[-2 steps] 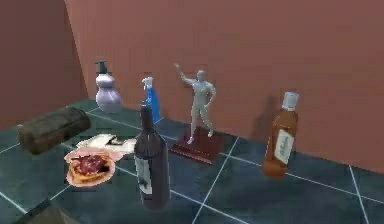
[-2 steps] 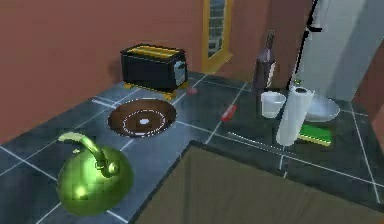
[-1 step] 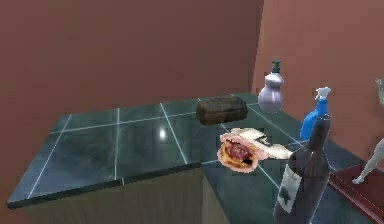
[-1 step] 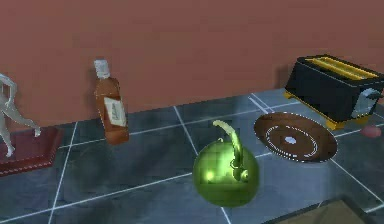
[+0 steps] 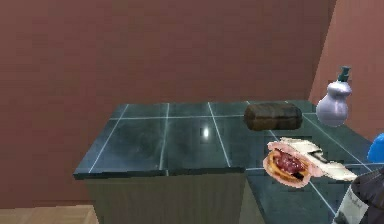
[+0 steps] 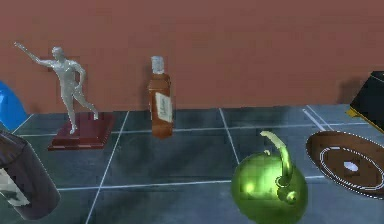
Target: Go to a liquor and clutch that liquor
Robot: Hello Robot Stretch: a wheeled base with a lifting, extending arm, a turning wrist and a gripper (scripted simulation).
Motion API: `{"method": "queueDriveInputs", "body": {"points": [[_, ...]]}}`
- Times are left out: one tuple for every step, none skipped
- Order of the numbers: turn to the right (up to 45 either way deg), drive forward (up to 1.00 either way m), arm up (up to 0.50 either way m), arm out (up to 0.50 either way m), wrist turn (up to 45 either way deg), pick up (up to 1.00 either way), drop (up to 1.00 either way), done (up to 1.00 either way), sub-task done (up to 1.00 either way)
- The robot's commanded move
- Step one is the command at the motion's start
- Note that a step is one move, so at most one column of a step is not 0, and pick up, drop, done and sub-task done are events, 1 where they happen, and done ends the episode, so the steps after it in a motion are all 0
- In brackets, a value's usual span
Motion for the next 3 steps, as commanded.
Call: {"method": "queueDriveInputs", "body": {"points": [[0.0, 0.00, 0.50, 0.00, 0.0, 0.00, 0.00, 0.00, 0.00], [0.0, 0.00, 0.38, 0.00, 0.0, 0.00, 0.00, 0.00, 0.00], [0.0, 0.00, 0.00, 0.32, 0.0, 0.00, 0.00, 0.00, 0.00]]}}
